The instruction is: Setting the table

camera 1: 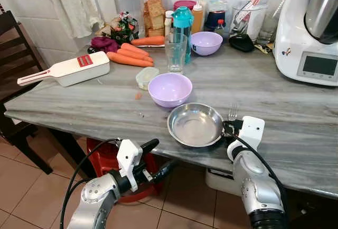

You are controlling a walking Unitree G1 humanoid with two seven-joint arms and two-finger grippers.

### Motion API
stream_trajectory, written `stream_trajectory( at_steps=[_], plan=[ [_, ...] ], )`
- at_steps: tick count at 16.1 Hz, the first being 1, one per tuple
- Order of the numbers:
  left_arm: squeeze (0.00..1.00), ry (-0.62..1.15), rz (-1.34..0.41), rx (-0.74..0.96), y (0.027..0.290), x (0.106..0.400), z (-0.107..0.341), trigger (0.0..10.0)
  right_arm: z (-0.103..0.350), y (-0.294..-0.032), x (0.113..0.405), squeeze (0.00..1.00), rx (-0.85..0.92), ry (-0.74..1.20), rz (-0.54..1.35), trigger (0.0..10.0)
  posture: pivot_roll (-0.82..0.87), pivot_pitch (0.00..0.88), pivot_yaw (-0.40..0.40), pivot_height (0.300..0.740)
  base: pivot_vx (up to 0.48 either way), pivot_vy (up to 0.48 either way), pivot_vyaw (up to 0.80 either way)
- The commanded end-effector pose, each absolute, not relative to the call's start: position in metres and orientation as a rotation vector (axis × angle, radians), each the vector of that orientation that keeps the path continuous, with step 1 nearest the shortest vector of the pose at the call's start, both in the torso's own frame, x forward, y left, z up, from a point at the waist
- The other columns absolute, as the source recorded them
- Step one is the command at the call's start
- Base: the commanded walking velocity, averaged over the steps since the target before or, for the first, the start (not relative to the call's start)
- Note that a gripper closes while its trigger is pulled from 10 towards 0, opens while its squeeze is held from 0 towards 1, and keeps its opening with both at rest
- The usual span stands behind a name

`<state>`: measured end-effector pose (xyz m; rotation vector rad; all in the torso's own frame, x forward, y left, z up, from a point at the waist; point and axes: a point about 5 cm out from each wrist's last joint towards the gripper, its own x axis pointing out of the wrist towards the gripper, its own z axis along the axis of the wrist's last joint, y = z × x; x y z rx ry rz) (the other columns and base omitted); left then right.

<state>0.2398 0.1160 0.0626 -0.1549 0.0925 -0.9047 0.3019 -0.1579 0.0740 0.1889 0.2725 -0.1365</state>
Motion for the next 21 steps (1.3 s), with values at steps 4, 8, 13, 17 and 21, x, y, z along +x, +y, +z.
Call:
stream_trajectory(
  at_steps=[4, 8, 13, 17, 21],
  plan=[
    [0.00, 0.081, -0.920, -0.142, 0.116, 0.241, 0.068, 10.0, 0.075, -0.160, 0.302, 1.00, 0.204, 0.277, -0.157, 10.0, -0.04, 0.000, 0.048, 0.740, 0.000, 0.000, 0.00],
    [0.00, 0.056, -0.915, -0.159, 0.115, 0.244, 0.080, 10.0, 0.105, -0.166, 0.299, 1.00, 0.192, 0.145, -0.153, 10.0, -0.04, 0.000, 0.045, 0.740, 0.000, 0.000, 0.00],
    [0.00, 0.021, -0.842, -0.208, 0.115, 0.249, 0.093, 10.0, 0.122, -0.179, 0.277, 1.00, 0.135, 0.044, -0.197, 10.0, -0.05, 0.000, 0.042, 0.740, 0.000, 0.000, 0.00],
    [0.00, -0.056, -0.674, -0.214, 0.124, 0.259, 0.106, 10.0, 0.128, -0.188, 0.253, 1.00, 0.003, -0.055, -0.179, 10.0, -0.05, 0.000, 0.039, 0.740, 0.000, 0.000, 0.00],
    [0.00, -0.027, -0.507, -0.145, 0.131, 0.266, 0.101, 10.0, 0.126, -0.189, 0.233, 1.00, -0.004, -0.071, -0.160, 10.0, -0.05, 0.000, 0.039, 0.740, 0.000, 0.000, 0.00]
  ],
)
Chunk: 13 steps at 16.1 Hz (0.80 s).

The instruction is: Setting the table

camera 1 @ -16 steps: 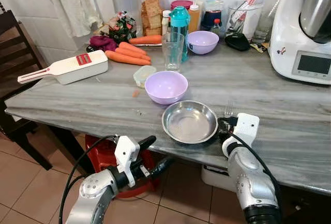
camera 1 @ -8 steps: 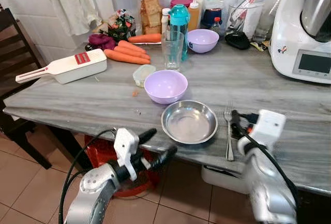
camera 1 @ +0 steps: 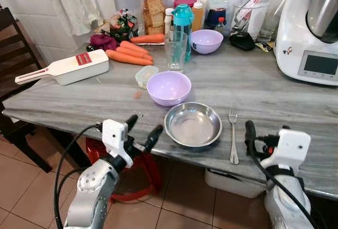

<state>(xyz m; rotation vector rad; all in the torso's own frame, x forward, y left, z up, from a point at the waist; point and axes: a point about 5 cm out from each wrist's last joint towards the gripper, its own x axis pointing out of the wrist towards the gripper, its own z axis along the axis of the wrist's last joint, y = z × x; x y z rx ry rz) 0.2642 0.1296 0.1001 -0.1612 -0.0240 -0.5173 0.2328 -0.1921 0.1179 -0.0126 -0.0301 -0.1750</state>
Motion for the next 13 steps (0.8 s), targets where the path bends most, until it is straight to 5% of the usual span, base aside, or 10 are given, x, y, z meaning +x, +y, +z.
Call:
stream_trajectory(
  at_steps=[1, 5, 6, 7, 13],
  plan=[
    [0.00, 0.006, -0.439, -0.130, 0.135, 0.270, 0.096, 10.0, 0.128, -0.188, 0.232, 1.00, -0.019, -0.083, -0.152, 10.0, -0.05, 0.000, 0.039, 0.740, 0.000, 0.000, 0.00],
    [0.00, 0.018, -0.350, -0.093, 0.136, 0.279, 0.096, 10.0, 0.123, -0.192, 0.231, 0.89, 0.001, -0.053, -0.178, 10.0, -0.05, 0.000, 0.039, 0.740, 0.000, 0.000, -0.49],
    [0.00, 0.016, -0.350, -0.089, 0.135, 0.279, 0.097, 10.0, 0.123, -0.192, 0.232, 0.66, 0.008, -0.050, -0.177, 10.0, -0.05, 0.000, 0.039, 0.740, 0.000, 0.000, -0.80],
    [0.00, 0.019, -0.346, -0.085, 0.134, 0.279, 0.096, 10.0, 0.123, -0.192, 0.232, 0.00, 0.007, -0.052, -0.176, 10.0, -0.05, 0.000, 0.039, 0.740, 0.000, 0.000, -0.80],
    [0.00, 0.035, -0.315, -0.078, 0.136, 0.280, 0.094, 10.0, 0.119, -0.192, 0.230, 0.00, 0.016, -0.043, -0.174, 10.0, -0.05, 0.000, 0.034, 0.740, -0.165, 0.000, -0.46]
  ],
)
